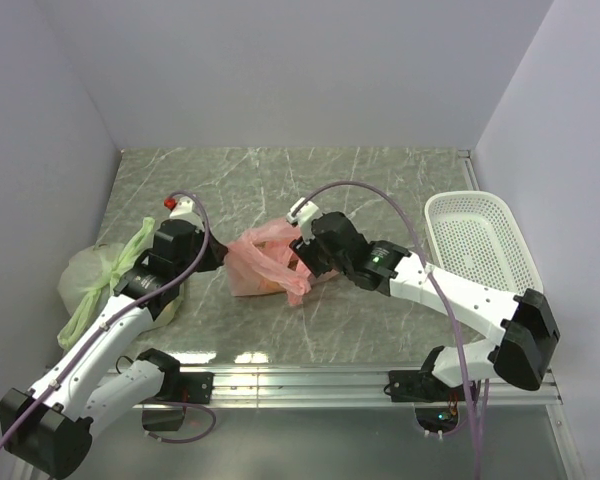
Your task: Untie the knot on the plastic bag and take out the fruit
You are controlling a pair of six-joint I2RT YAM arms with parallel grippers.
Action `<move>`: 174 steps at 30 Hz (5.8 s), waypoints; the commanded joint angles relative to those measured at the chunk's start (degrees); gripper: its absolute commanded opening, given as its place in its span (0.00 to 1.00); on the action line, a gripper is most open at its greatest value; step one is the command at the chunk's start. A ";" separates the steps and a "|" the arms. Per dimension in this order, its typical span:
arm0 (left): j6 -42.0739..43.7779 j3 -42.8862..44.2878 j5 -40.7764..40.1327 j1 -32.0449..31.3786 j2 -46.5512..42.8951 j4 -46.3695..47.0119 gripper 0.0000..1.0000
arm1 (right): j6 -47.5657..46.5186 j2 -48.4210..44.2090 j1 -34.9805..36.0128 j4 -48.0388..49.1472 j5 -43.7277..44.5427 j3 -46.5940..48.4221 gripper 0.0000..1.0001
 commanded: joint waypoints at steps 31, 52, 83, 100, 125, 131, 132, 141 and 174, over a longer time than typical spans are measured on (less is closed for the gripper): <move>4.47 10.86 1.59 -0.11 -3.28 0.50 0.78 | 17.59 -14.59 -10.48 4.54 3.24 -5.24 0.66; 14.74 13.85 -20.20 -24.28 9.72 1.47 0.91 | 19.61 -14.41 -7.05 7.78 -2.03 -8.66 0.67; 40.33 14.21 -20.73 -24.72 22.55 4.09 0.89 | 27.44 -21.97 -6.88 17.80 -0.36 -17.28 0.68; 35.07 17.63 -22.05 -24.72 23.09 4.27 0.00 | 38.86 -20.39 -1.00 26.42 -6.26 -21.50 0.65; 12.83 20.98 -19.50 -24.72 18.25 -3.81 0.00 | 54.42 -10.45 -7.74 34.25 2.88 -28.71 0.66; 11.51 18.87 -20.11 -24.72 17.99 -3.64 0.01 | 51.63 -14.32 -19.42 30.47 2.80 -32.67 0.66; 11.33 18.69 -19.94 -24.72 18.16 -3.38 0.01 | 50.04 -14.85 -19.53 29.68 3.84 -31.53 0.66; 7.38 20.53 -16.43 -24.72 22.82 -0.13 0.00 | 43.35 -24.08 -11.29 19.85 4.64 -24.07 0.68; -0.10 13.95 -21.34 -24.64 13.59 1.81 0.01 | 64.79 7.99 -2.04 48.57 7.72 -22.64 0.54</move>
